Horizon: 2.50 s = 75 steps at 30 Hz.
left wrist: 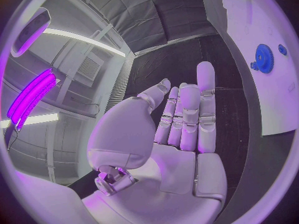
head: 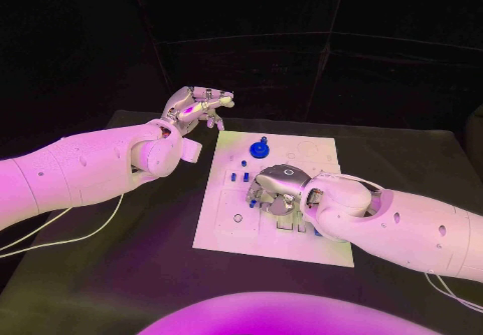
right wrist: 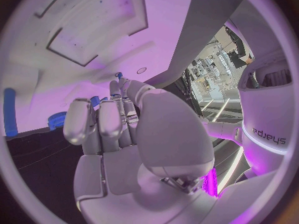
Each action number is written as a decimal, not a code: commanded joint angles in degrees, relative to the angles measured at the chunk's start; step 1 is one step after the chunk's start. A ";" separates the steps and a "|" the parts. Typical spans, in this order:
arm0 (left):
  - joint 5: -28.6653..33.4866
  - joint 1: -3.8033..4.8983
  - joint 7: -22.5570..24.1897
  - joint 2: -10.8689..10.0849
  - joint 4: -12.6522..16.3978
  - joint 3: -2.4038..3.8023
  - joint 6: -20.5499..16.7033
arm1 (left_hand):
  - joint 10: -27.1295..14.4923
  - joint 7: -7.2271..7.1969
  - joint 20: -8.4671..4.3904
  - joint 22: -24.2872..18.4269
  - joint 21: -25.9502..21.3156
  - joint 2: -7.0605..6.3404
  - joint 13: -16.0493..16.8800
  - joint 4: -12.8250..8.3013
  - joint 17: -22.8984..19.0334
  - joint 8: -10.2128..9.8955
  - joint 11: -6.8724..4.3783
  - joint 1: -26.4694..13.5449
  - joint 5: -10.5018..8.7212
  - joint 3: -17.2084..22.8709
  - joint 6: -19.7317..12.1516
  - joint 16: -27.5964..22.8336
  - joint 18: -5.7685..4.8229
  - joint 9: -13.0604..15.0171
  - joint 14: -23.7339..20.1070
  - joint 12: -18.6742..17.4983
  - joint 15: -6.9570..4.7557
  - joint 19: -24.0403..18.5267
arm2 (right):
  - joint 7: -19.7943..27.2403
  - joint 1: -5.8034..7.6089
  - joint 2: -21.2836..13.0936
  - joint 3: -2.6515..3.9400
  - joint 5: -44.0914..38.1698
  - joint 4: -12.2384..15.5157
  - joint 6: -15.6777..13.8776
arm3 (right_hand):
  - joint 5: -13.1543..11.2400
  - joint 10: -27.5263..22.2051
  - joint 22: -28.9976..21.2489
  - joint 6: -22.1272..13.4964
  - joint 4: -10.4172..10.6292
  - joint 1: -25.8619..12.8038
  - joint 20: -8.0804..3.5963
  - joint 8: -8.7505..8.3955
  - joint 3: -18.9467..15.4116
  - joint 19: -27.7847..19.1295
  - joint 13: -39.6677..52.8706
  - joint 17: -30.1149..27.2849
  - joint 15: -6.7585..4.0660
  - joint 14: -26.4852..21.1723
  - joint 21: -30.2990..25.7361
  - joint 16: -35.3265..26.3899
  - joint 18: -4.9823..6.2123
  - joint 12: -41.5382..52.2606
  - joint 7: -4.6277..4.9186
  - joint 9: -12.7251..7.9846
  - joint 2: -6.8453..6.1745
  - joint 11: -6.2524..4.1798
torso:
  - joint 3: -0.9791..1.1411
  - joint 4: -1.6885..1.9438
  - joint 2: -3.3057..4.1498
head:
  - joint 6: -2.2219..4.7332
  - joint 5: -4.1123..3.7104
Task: Assemble the parts on the task board
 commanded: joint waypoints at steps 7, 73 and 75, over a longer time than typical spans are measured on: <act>0.18 0.08 0.10 -0.01 0.05 0.04 0.75 | -0.31 0.21 0.03 -0.06 -0.21 0.17 -0.03 -0.16 -0.05 0.37 -0.05 0.32 0.15 0.13 0.30 -0.22 0.35 0.00 -0.25 0.24 -0.04 -0.34 | -0.59 0.04 0.42 -0.09 -1.42 -0.76 1.03 | 0.24 -0.24 0.03 -0.02 -0.19 -0.56 -0.03 -0.04 0.24 0.35 -0.10 -0.02 -0.21 1.58 0.19 0.17 -1.15 -0.35 0.49 0.05 0.12 0.25 | 0.02 0.01 0.02 | -0.14 0.09; 0.18 0.08 -1.21 0.01 -0.55 0.02 1.93 | -0.42 0.25 0.04 -0.20 -0.41 0.17 -0.05 -0.26 -0.41 0.43 -0.01 0.40 0.13 0.12 0.19 -0.38 0.33 -0.02 -0.42 0.32 -0.01 -0.34 | -5.91 5.43 -14.92 0.31 3.30 3.99 1.64 | 2.80 -19.57 -16.42 -13.19 0.72 -4.41 2.05 -0.31 -15.92 -9.17 -0.82 -16.41 1.94 -1.86 -12.37 -11.91 2.06 2.67 0.27 -0.21 -1.02 2.95 | -0.01 0.01 -0.02 | 1.53 -2.22; 0.18 0.08 -1.23 0.01 -0.58 0.02 1.95 | -0.42 0.25 0.04 -0.20 -0.41 0.17 -0.05 -0.26 -0.41 0.43 -0.01 0.40 0.13 0.12 0.19 -0.38 0.33 -0.02 -0.42 0.32 -0.01 -0.34 | -6.10 5.44 -14.49 0.31 3.01 3.65 2.62 | 2.85 -19.53 -16.50 -13.17 0.65 -4.10 2.01 -0.31 -16.15 -9.13 -0.82 -16.55 1.91 -1.84 -12.44 -12.00 2.07 2.94 0.22 -0.20 -0.84 2.91 | 0.02 0.00 0.01 | 1.52 -2.18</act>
